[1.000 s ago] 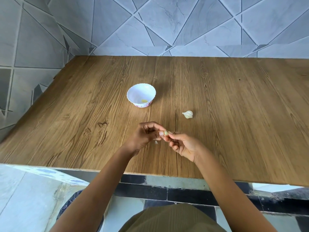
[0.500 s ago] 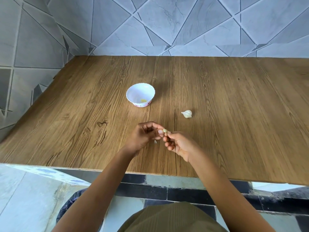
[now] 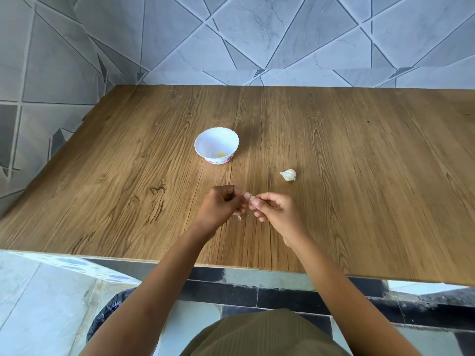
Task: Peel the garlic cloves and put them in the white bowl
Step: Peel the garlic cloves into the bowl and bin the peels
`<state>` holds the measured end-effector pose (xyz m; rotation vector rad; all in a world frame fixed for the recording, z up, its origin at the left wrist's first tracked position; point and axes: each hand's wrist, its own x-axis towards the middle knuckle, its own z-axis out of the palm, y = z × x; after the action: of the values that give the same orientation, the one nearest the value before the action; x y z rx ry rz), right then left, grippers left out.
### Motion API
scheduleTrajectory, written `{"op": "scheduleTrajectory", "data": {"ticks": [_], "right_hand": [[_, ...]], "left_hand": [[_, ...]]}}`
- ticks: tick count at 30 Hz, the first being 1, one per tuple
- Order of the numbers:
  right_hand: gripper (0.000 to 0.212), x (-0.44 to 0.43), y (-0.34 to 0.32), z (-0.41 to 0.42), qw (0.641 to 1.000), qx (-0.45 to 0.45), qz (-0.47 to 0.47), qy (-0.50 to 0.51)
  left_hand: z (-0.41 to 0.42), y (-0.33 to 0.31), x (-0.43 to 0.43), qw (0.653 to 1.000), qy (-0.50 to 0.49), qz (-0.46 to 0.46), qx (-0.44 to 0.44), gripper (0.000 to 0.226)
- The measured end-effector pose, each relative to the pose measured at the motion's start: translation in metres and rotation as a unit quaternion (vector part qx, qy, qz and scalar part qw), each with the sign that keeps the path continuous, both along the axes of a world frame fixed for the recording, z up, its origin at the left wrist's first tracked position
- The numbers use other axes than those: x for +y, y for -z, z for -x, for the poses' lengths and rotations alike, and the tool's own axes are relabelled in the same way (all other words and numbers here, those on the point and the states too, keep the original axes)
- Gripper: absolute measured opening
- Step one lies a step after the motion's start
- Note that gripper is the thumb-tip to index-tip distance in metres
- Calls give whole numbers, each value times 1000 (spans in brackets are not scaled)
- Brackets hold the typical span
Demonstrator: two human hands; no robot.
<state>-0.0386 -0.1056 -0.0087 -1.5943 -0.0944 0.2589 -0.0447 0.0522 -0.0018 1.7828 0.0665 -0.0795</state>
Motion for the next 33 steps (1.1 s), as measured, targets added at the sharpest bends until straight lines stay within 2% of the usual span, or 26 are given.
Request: {"op": "scheduleTrajectory", "data": {"ticks": [3,6,10,15,23,26,29,33], "right_hand": [[9,-2,-2,-2,999,43,-17,-18],[8,-5,-3,-4,996,76,-29,-26],[10,-4,-2,-2,999,40,-21,-17],[16,-3,-2,-3,999,27,-22,-32],[14,0,3,1,999,27,-46,-11],[14,-1,4,1,998,36,-60,-8],[14,-4,3,-1,998,36,-59,-9],[16,-6,2,-1,999,-21,-21,-32]], "left_hand": [[1,-1,2,1000,27,10,6,14],[1,-3,4,999,46,-22,-7,15],[-1,-5,5,996,47,-78,-19,14],[0,-9,4,993,54,-102,-27,8],[5,-9,-2,991,-6,-128,-34,12],[4,-9,-2,996,-39,-79,-8,11],[4,-11,-3,999,-23,-3,34,12],[4,-11,-4,996,2,25,80,12]]}}
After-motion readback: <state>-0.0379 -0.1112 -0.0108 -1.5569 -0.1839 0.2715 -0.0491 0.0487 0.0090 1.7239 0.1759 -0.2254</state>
